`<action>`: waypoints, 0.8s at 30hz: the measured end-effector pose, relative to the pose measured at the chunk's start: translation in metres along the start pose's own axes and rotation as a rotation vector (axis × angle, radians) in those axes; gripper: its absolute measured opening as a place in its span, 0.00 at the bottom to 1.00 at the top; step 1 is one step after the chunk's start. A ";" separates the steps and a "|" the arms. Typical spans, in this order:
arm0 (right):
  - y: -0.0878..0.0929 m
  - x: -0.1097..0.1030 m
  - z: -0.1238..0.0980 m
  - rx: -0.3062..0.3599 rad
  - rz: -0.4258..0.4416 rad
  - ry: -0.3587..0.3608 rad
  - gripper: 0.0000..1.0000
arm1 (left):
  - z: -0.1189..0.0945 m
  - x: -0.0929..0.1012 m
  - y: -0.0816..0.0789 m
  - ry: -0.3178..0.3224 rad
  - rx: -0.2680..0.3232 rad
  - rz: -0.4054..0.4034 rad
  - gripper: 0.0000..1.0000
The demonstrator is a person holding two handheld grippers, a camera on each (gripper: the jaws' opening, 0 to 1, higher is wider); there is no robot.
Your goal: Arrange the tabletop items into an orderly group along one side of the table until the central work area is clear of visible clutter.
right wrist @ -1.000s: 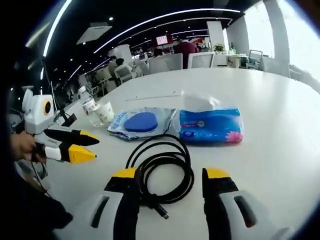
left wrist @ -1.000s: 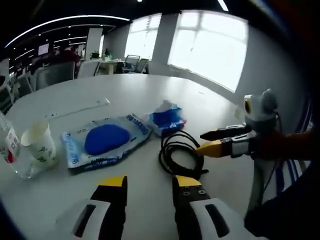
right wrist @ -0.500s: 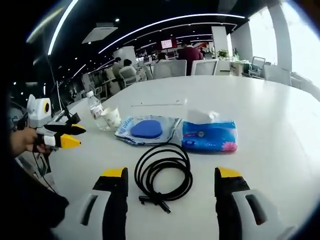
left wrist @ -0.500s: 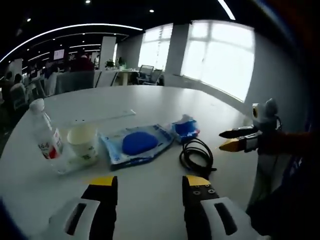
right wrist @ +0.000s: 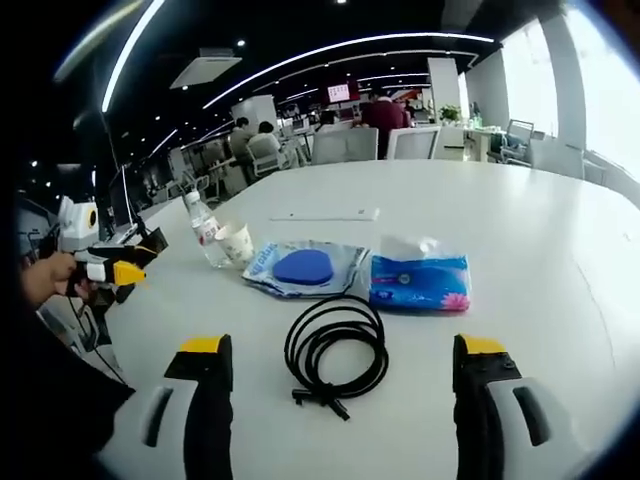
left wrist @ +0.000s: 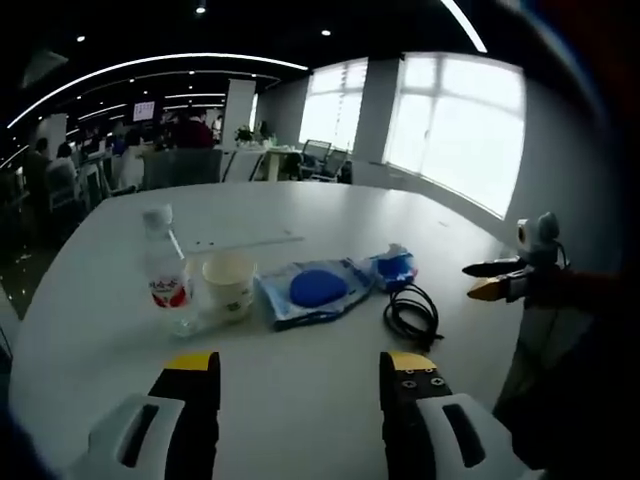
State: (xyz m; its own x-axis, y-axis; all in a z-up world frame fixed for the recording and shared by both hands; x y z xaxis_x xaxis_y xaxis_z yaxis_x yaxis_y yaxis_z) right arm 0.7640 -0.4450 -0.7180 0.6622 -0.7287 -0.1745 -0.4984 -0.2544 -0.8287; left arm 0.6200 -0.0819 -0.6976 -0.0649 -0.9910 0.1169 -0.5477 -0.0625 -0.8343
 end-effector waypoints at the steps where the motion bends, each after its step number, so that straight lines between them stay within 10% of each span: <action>1: -0.002 -0.002 -0.002 0.000 -0.013 0.002 0.92 | -0.002 0.001 0.000 0.000 -0.003 -0.001 0.65; 24: -0.010 -0.013 -0.026 -0.087 -0.085 -0.029 1.00 | -0.028 -0.012 -0.001 0.028 -0.026 0.032 0.94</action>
State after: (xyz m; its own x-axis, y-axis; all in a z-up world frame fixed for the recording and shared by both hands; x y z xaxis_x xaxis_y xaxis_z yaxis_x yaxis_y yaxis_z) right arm 0.7461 -0.4497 -0.6935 0.7192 -0.6841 -0.1218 -0.4858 -0.3697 -0.7921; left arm 0.5976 -0.0669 -0.6828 -0.1062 -0.9887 0.1056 -0.5668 -0.0271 -0.8234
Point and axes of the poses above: the point that each gripper's makers call its tool centre point, and the gripper's own axes: z roughly forward along the fingers, x roughly to its right, y roughly out of its underside, the point moved 9 cm from there along -z, roughly backward along the fingers, and after that the axes turned 1 degree about -y, right-handed, at the moved point
